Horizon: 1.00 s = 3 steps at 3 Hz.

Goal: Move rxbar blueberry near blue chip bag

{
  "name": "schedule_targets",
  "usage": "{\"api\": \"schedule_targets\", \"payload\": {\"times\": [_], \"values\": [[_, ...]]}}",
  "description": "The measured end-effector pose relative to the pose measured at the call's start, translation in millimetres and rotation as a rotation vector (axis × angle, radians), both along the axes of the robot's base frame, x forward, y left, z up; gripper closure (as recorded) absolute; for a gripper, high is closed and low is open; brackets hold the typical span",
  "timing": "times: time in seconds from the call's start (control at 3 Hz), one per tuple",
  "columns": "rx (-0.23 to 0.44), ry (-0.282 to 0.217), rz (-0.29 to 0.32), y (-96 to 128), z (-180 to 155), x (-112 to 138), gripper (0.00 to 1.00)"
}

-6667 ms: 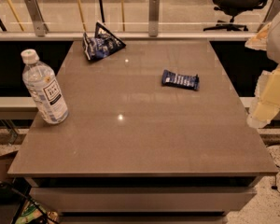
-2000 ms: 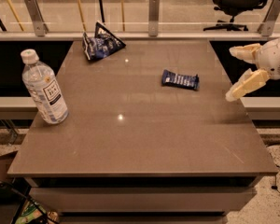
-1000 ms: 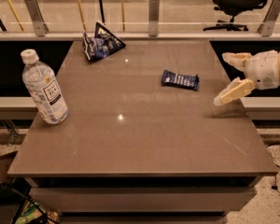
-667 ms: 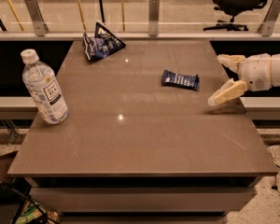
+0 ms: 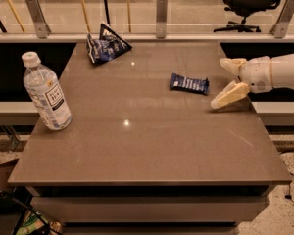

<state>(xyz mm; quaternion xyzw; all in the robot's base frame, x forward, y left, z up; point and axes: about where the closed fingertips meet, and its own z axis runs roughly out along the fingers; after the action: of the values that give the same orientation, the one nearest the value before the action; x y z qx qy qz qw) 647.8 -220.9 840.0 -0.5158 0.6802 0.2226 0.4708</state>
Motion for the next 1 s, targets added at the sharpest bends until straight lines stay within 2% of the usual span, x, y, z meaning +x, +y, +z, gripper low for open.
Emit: {"api": "schedule_targets", "payload": {"times": [0.67, 1.0], "values": [[-0.01, 0.038, 0.093, 24.1, -4.6, 23.1, 0.0], [0.016, 0.072, 0.13, 33.2, -16.3, 24.5, 0.0]]}}
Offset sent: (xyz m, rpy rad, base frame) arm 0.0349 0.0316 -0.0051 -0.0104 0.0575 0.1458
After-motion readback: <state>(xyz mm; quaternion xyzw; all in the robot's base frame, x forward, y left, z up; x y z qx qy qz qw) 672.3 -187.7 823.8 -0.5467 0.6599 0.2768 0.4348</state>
